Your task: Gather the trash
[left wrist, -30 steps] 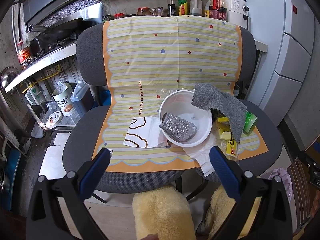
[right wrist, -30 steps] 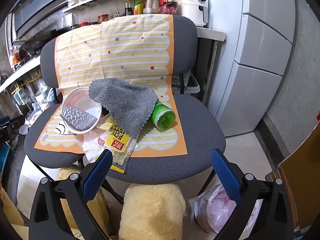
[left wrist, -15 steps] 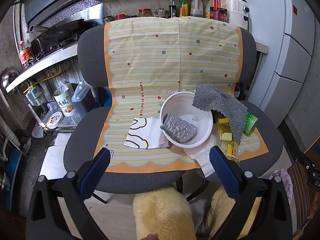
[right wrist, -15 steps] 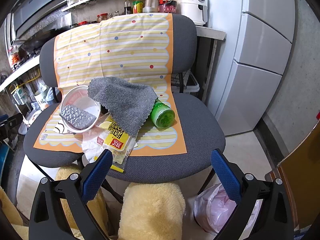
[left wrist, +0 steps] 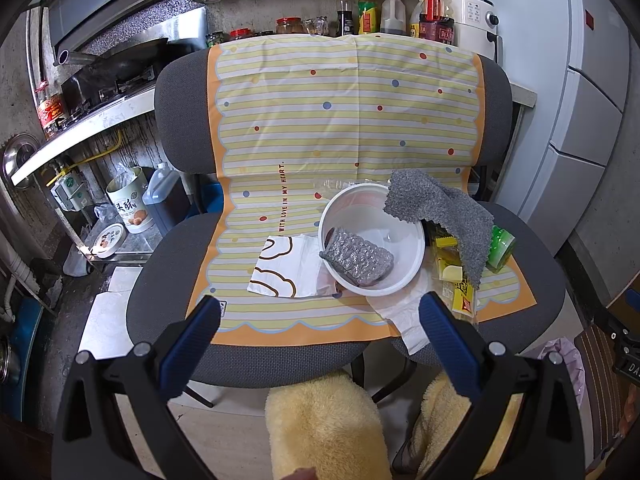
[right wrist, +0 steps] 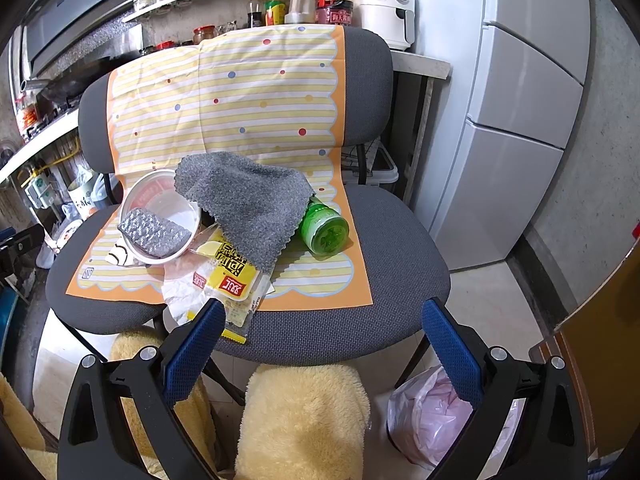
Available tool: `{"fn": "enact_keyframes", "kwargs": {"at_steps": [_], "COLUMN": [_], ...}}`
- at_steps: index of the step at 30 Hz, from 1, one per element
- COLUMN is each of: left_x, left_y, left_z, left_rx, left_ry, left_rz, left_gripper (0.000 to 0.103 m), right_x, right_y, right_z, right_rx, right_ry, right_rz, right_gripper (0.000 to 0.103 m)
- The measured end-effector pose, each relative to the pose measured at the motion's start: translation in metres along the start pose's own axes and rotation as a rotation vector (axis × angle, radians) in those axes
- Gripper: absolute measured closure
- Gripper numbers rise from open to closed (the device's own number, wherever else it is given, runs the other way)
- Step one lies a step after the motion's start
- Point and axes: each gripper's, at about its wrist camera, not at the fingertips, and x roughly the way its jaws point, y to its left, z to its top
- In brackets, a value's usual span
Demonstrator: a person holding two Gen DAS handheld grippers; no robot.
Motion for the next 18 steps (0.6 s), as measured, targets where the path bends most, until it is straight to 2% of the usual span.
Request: {"fn": "enact_keyframes", "kwargs": {"at_steps": [18], "left_x": [-0.0011], "left_y": [-0.0006], "left_z": [-0.0001], "left_rx": [0.001], "left_ry": [-0.001], "left_rz": [-0.001], "left_gripper": [0.007], "right_x": [0.0011], "right_y": [0.0011], "right_z": [0.0009], "right_rx": [-0.003], "right_ry": [0.0], "right_rz": [-0.003], "right_gripper": [0.006]}}
